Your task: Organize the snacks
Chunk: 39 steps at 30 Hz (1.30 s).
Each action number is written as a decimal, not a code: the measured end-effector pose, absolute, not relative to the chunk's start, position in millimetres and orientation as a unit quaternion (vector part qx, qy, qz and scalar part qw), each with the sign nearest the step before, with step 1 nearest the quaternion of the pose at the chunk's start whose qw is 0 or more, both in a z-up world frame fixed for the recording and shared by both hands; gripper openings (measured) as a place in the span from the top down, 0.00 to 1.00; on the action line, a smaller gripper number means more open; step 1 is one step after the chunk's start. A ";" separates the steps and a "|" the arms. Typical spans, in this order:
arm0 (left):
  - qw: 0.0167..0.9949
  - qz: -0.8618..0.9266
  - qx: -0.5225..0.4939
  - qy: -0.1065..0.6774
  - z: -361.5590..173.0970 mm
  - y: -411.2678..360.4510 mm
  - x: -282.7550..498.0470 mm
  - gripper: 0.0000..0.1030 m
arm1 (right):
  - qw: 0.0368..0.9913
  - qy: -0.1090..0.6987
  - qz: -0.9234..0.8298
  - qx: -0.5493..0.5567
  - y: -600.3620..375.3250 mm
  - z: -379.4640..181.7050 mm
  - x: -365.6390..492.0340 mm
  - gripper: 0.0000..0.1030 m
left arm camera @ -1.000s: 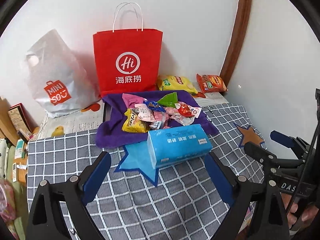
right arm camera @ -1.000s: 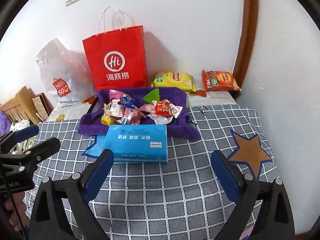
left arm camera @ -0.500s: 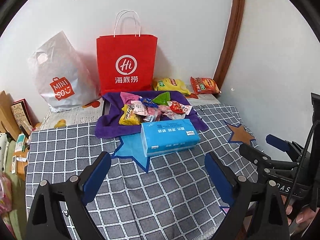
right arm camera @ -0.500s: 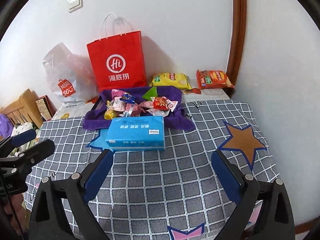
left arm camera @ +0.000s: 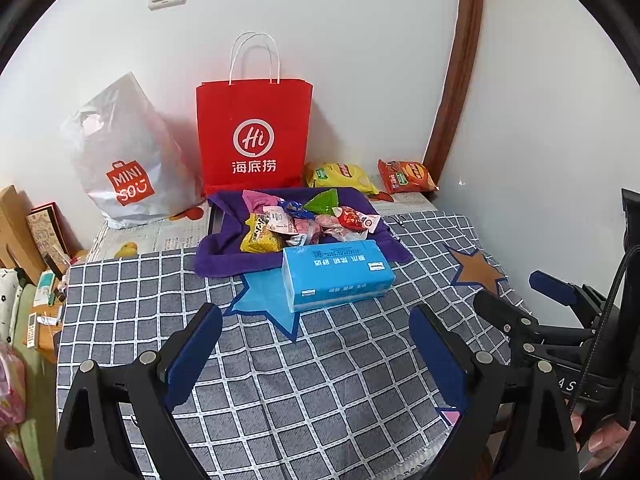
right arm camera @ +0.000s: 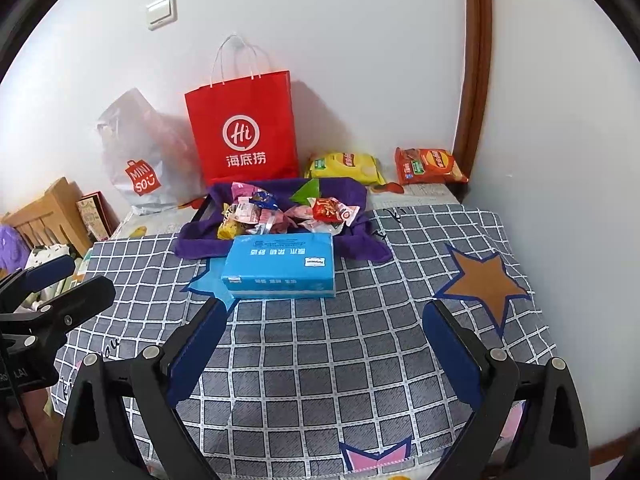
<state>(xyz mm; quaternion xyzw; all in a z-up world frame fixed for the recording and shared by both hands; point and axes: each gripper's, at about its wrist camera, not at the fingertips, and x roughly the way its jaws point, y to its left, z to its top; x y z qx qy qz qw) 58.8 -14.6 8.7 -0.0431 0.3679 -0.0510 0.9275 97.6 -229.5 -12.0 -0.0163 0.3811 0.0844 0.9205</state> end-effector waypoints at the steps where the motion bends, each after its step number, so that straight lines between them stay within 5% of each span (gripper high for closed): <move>1: 0.927 -0.051 -0.042 0.368 9.1 -14.8 58.5 0.08 | 0.921 0.381 0.085 -0.015 -229.8 -11.6 96.6 0.05; 39: 0.928 -0.051 -0.040 0.367 13.0 -14.5 57.0 0.08 | 0.923 0.375 0.085 -0.002 -237.2 -8.0 93.7 0.05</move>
